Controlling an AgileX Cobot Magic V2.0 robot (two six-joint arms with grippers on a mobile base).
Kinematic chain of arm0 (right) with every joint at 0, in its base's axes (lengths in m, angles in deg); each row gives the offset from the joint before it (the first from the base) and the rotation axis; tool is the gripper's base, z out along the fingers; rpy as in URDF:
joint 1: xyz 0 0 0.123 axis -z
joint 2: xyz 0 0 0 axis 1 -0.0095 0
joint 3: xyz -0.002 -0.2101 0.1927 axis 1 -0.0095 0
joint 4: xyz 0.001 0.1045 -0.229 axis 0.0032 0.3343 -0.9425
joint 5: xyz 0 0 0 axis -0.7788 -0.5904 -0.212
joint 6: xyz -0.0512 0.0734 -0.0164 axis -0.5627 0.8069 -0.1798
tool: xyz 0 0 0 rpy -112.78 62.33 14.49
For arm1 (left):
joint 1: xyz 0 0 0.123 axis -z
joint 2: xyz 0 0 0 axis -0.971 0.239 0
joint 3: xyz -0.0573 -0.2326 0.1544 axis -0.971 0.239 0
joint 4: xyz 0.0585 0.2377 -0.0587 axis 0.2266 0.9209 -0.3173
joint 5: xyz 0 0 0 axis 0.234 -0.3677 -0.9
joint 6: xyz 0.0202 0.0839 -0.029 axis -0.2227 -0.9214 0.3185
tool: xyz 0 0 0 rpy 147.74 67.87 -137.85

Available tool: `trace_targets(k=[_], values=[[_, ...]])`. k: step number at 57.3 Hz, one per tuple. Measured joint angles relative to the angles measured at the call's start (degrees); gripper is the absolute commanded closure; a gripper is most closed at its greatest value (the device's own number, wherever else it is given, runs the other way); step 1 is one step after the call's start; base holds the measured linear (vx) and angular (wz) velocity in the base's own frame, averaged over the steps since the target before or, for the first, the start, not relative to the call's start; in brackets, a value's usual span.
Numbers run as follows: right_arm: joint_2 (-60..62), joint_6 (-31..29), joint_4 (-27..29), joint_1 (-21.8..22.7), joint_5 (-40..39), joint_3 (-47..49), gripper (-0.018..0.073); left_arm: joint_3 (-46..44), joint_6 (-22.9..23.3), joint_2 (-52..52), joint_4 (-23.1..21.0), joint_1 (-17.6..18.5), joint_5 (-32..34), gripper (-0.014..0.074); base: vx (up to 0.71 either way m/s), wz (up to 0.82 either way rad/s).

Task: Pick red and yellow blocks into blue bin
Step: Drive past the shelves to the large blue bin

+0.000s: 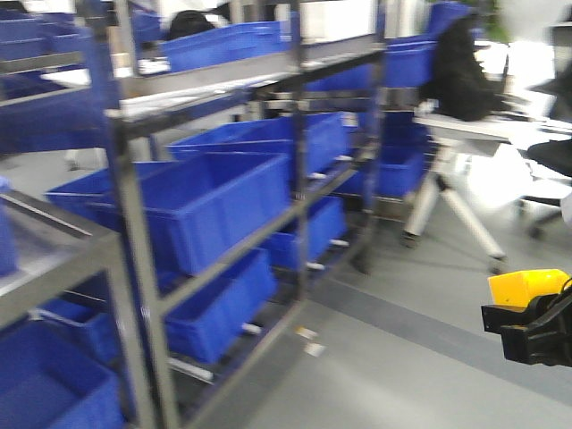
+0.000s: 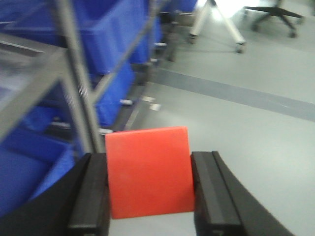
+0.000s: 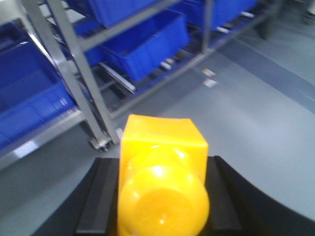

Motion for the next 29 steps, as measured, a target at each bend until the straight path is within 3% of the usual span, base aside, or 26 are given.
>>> trace_targets(k=[29], values=[[0.00, 0.00, 0.05, 0.00, -0.05, 0.00, 0.0569, 0.00, 0.00, 0.24, 0.00, 0.00, 0.00, 0.0594, 0.41, 0.71]])
